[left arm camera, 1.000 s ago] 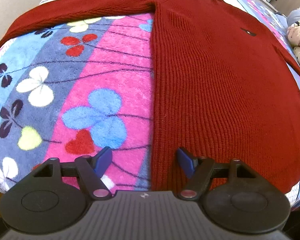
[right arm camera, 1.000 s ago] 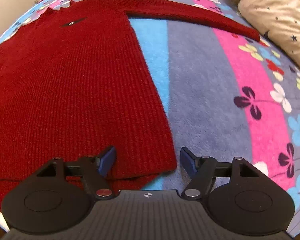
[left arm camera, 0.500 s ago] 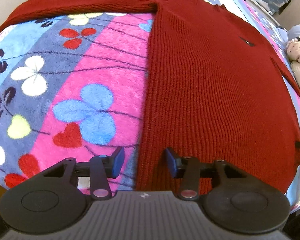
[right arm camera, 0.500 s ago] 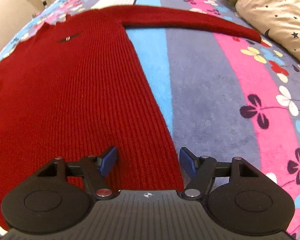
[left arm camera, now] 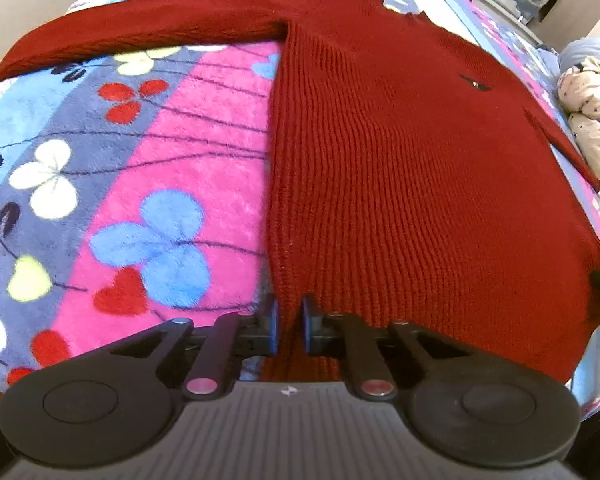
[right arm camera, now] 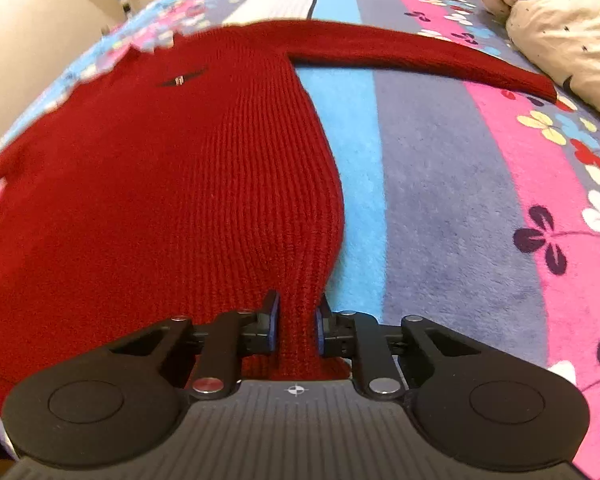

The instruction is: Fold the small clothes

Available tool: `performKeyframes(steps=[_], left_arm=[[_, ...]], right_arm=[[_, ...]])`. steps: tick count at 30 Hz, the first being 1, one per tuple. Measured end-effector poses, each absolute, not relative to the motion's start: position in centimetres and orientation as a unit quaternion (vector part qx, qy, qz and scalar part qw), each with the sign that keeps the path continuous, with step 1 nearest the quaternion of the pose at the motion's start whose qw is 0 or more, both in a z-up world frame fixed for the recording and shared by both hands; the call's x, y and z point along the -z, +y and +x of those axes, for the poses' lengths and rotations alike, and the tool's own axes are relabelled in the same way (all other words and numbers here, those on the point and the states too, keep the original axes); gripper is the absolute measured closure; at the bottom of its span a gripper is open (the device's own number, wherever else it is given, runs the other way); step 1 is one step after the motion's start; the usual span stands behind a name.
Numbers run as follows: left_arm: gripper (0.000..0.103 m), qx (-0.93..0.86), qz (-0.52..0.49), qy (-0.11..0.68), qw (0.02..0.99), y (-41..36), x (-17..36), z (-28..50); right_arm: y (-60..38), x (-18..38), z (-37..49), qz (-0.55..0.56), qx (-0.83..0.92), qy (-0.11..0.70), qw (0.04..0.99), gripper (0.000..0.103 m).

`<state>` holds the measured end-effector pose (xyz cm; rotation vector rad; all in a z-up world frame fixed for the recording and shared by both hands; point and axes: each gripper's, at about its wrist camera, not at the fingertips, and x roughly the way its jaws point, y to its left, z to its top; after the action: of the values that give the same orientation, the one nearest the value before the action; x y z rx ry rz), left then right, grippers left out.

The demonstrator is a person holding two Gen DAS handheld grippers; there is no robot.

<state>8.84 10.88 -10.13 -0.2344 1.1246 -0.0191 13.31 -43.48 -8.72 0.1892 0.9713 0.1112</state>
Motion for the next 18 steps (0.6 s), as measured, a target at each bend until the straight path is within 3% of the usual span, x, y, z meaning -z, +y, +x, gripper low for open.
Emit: performKeyframes(steps=[9, 11, 15, 18], left_arm=[[0.097, 0.020, -0.157, 0.394, 0.905, 14.5, 3.7, 4.3], [0.097, 0.016, -0.170, 0.417, 0.892, 15.5, 4.5, 4.6], [0.094, 0.010, -0.180, 0.510, 0.841, 15.5, 8.1, 6.5], [0.088, -0.038, -0.148, 0.500, 0.853, 15.5, 8.1, 6.8]], right_arm=[[-47.2, 2.1, 7.3, 0.229, -0.101, 0.318, 0.914, 0.091], [-47.5, 2.6, 6.6, 0.228, -0.100, 0.338, 0.907, 0.091], [-46.5, 6.7, 8.3, 0.164, -0.062, 0.463, 0.869, 0.090], [-44.9, 7.3, 9.1, 0.112, -0.054, 0.484, 0.866, 0.085]])
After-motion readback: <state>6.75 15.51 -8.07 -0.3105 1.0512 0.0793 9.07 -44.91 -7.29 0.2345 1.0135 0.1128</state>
